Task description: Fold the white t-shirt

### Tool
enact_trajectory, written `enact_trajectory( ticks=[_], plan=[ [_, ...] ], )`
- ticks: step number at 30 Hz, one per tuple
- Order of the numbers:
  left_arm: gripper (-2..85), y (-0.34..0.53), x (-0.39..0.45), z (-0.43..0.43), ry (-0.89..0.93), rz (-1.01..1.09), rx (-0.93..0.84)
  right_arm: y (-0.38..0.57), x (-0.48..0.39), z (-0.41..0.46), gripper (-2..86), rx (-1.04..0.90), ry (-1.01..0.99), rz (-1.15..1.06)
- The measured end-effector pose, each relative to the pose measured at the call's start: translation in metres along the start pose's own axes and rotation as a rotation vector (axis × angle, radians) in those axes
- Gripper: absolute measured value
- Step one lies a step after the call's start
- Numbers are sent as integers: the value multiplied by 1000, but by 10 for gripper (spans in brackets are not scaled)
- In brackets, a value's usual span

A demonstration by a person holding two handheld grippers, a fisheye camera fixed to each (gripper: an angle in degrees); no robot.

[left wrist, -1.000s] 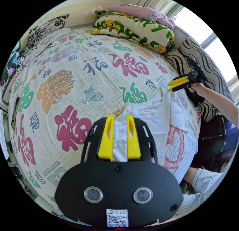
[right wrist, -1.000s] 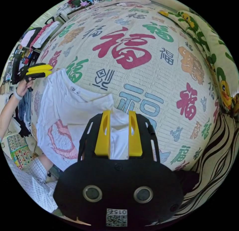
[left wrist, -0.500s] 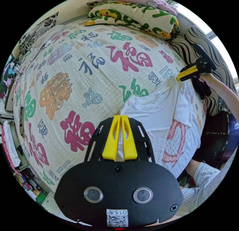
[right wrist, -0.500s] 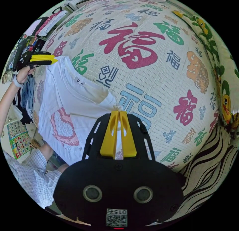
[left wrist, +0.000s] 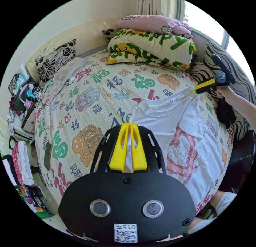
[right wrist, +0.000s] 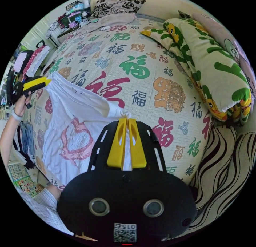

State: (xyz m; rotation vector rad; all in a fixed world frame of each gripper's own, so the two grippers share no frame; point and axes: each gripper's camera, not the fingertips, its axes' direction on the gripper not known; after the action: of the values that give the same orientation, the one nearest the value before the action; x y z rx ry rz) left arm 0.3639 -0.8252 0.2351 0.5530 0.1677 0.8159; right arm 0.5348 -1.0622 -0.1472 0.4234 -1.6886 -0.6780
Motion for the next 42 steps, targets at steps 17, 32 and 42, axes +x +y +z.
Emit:
enact_trajectory(
  ticks=[17, 32, 42],
  plan=[
    [0, 321, 167, -66, 273, 92, -177, 362, -92, -96, -3, -227, -391, -53],
    [-4, 338, 173, -53, 308, 15, -211, 398, -82, -183, -6, -138, -419, 70],
    [-2, 378, 135, -15, 108, 18, -680, 400, -21, -193, 0, -309, -526, 247]
  ],
)
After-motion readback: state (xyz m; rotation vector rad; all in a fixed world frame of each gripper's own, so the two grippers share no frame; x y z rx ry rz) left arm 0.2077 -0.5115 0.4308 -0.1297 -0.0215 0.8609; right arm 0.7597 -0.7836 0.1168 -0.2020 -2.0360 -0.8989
